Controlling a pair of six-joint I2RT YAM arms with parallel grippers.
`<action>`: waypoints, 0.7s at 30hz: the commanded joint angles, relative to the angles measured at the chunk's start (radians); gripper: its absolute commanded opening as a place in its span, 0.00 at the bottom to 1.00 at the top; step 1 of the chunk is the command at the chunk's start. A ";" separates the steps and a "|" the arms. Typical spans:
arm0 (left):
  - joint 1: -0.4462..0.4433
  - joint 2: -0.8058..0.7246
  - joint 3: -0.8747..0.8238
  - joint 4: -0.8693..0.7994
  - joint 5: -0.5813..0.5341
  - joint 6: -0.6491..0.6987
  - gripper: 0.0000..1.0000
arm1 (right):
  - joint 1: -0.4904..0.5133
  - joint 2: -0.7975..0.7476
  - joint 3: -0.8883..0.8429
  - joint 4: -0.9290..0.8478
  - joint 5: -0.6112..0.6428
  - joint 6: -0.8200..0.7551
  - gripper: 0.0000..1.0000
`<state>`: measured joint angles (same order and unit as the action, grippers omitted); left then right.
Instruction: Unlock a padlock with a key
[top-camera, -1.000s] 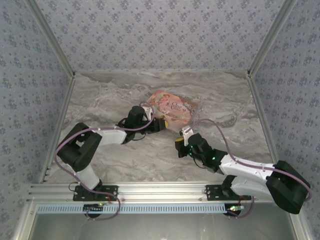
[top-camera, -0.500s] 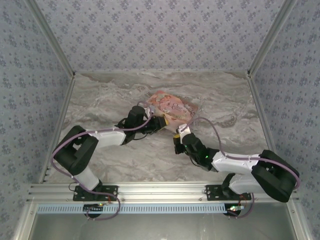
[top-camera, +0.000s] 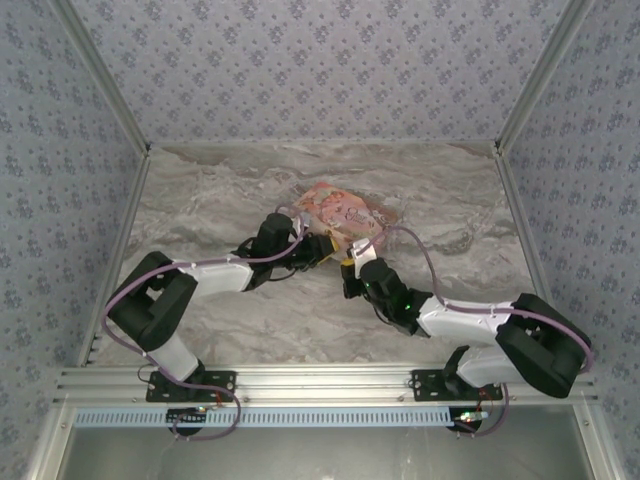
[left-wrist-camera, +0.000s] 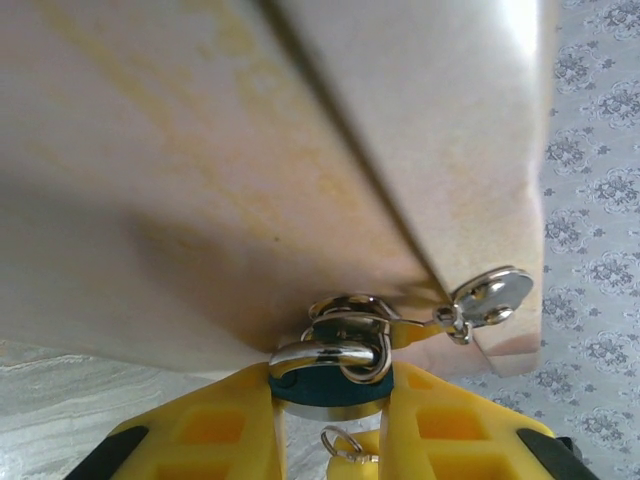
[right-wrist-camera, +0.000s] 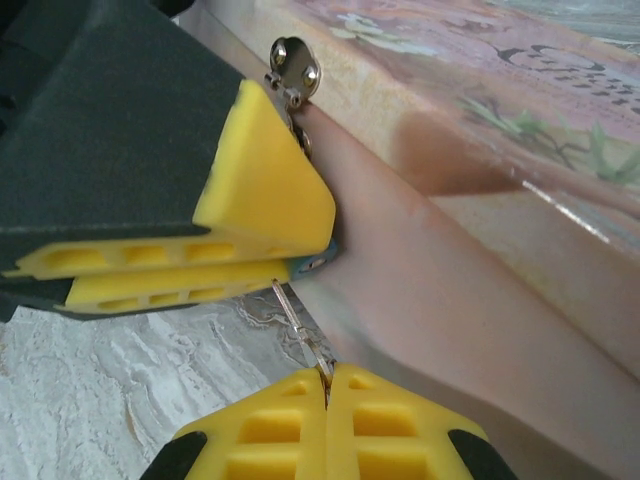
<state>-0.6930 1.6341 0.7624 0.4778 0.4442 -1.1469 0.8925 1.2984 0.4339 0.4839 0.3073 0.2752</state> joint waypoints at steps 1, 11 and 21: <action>-0.010 -0.045 0.005 0.033 0.008 -0.003 0.23 | -0.007 0.013 0.033 0.012 0.048 -0.010 0.00; -0.011 -0.045 -0.006 0.041 -0.009 -0.009 0.23 | -0.005 0.009 0.003 -0.008 0.056 0.015 0.00; -0.011 -0.045 -0.005 0.038 -0.016 -0.017 0.23 | -0.003 0.022 -0.013 -0.007 0.039 0.030 0.00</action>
<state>-0.6964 1.6302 0.7620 0.4721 0.4351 -1.1610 0.8898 1.3117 0.4286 0.4797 0.3370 0.2882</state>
